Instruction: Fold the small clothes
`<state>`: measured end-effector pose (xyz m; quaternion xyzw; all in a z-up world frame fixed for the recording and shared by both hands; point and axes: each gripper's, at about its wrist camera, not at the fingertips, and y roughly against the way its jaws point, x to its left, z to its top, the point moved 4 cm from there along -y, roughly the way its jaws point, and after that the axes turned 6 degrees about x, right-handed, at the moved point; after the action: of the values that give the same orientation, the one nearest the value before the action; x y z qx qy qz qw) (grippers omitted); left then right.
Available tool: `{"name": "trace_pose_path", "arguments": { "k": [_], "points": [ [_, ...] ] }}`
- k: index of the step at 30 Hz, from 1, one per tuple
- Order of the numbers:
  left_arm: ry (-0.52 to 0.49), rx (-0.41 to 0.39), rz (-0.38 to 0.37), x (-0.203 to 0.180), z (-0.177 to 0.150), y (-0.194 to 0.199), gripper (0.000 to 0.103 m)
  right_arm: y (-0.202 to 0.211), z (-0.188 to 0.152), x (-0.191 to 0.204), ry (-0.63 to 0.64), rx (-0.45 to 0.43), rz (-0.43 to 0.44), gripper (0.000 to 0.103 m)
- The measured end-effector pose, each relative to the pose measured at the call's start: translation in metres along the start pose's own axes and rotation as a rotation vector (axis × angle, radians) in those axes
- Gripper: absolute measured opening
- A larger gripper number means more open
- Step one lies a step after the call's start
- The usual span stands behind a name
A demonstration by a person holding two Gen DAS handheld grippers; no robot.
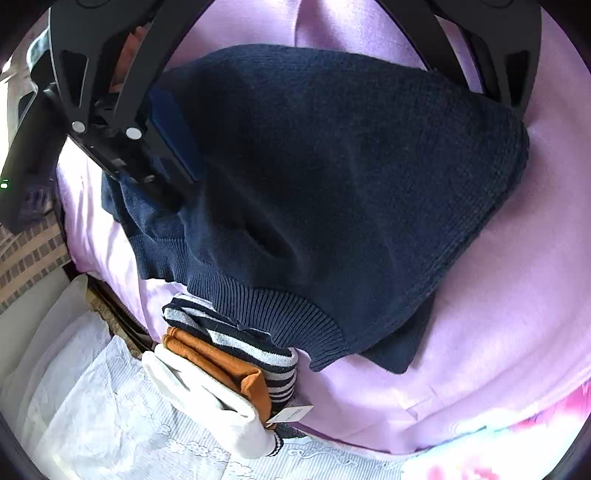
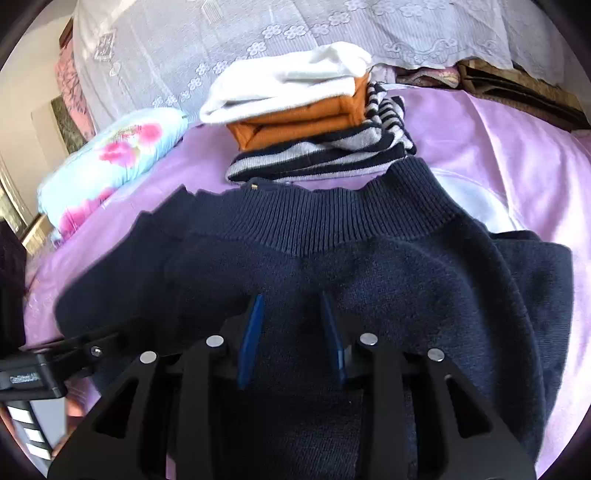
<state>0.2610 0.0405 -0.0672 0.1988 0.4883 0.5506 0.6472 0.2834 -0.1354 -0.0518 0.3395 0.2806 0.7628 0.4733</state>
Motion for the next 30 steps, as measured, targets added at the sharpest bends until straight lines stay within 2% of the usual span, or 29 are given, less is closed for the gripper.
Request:
{"name": "trace_pose_path", "arguments": {
  "k": [3, 10, 12, 14, 16, 19, 20, 21, 30],
  "points": [
    [-0.039, -0.02, 0.066, -0.004, -0.002, 0.001, 0.096, 0.001, -0.001, 0.0, -0.001, -0.004, 0.003, 0.035],
    [-0.062, -0.035, 0.112, -0.005, -0.003, 0.001, 0.092, 0.029, -0.011, -0.001, -0.005, -0.065, 0.007, 0.035],
    [-0.066, -0.038, 0.12, -0.006, -0.003, 0.001, 0.09, 0.031, -0.018, 0.003, 0.042, -0.06, -0.022, 0.038],
    [-0.073, -0.043, 0.13, -0.006, -0.003, 0.002, 0.088, 0.023, -0.025, 0.008, 0.094, -0.017, -0.062, 0.042],
    [-0.079, -0.05, 0.146, -0.006, -0.004, 0.003, 0.084, 0.022, -0.025, 0.008, 0.095, -0.014, -0.061, 0.042],
    [-0.099, -0.068, 0.161, -0.007, -0.004, 0.007, 0.068, 0.031, -0.027, 0.003, 0.066, -0.029, -0.021, 0.043],
    [-0.113, -0.073, 0.161, -0.008, -0.003, 0.009, 0.057, 0.037, -0.029, 0.0, 0.056, -0.035, -0.005, 0.043],
    [-0.125, -0.081, 0.166, -0.009, -0.003, 0.011, 0.05, 0.042, -0.031, -0.001, 0.052, -0.038, 0.004, 0.044],
    [-0.155, -0.107, 0.128, -0.019, 0.005, 0.033, 0.024, 0.104, -0.056, -0.062, -0.042, -0.12, 0.005, 0.047]
  ]
}}
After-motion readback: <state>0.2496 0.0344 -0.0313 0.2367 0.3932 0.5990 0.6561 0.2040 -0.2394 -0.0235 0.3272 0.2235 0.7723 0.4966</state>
